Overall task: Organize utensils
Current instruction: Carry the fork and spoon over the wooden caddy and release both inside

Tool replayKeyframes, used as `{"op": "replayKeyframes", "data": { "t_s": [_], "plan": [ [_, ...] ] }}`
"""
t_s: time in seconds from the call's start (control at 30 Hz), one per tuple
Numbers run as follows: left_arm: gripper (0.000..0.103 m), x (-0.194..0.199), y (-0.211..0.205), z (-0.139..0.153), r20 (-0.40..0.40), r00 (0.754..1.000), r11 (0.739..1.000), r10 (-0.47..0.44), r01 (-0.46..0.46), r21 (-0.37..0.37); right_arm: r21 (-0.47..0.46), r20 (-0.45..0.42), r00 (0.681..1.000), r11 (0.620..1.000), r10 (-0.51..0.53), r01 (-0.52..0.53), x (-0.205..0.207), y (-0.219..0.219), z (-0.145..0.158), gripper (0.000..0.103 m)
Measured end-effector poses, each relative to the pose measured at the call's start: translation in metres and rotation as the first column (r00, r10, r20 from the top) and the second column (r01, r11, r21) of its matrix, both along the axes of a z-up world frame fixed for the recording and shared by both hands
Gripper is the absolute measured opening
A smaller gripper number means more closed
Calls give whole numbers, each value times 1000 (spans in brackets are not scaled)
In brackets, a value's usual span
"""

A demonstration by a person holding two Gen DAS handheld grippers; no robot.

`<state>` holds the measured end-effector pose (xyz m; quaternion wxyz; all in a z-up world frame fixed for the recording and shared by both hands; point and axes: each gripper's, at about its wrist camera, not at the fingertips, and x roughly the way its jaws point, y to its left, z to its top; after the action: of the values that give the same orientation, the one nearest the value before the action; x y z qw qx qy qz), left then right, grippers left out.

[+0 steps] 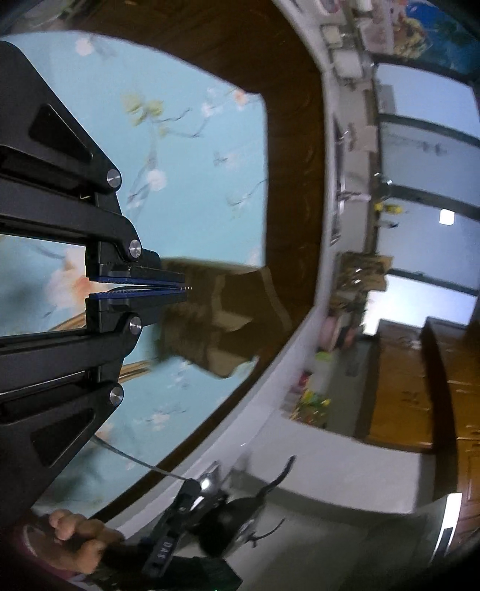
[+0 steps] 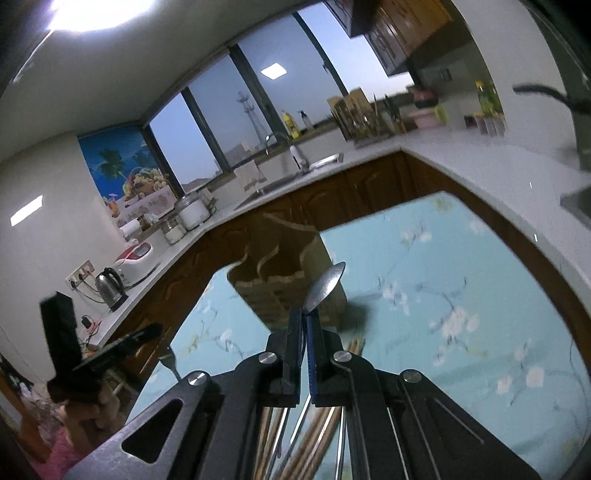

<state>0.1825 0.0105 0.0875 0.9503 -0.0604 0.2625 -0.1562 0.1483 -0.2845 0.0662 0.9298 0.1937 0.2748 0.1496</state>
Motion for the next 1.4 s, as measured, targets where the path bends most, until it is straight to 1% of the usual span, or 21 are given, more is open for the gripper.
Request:
{"op": "replayKeyframes", "data": {
  "t_s": [0.1,0.2,0.33,0.43,0.57,0.63,0.7,0.73,0.8,0.93,1.1,1.2,1.3,1.4],
  "plan": [
    [2,14,2,18,47,998,999,42,-42,5,-20,51,999,1000,-4,5,13,7,14,3],
    [2,32,5,39,106,991,997,79,-79,-4,-35,122,992,999,-25,29,28,14,31,3],
    [2,63,5,61,185,970,987,157,-159,-6,-43,217,974,996,-62,74,49,20,50,3],
    [2,87,2,68,219,955,979,200,-206,1,-58,262,962,994,-77,96,72,29,57,3],
    [2,124,-3,67,233,939,966,252,-257,-12,-95,300,949,987,-96,130,100,43,55,3],
    [2,141,-7,58,230,935,961,270,-277,-4,-131,322,942,981,-96,144,110,52,47,3],
    [2,151,-15,48,222,936,959,273,-282,8,-155,330,940,978,-85,142,117,58,40,3],
    [2,156,-19,38,209,941,961,266,-276,20,-174,333,939,974,-80,144,121,61,34,2],
    [2,159,-27,25,190,949,963,253,-265,40,-205,323,944,969,-66,138,126,67,23,3],
    [2,159,-38,-3,162,963,971,216,-229,70,-215,265,964,972,-34,94,136,71,-5,2],
    [3,160,-49,-20,131,982,984,134,-147,97,-220,208,978,975,8,39,143,71,-20,3],
    [3,156,-55,-24,123,988,988,92,-105,110,-213,172,985,977,29,8,146,69,-25,3],
    [3,152,-58,-24,118,990,988,80,-94,118,-196,147,989,981,33,-4,147,64,-29,3],
    [3,153,-58,-22,105,991,990,76,-88,106,-161,122,992,987,27,-7,148,55,-29,3]
  ]
}}
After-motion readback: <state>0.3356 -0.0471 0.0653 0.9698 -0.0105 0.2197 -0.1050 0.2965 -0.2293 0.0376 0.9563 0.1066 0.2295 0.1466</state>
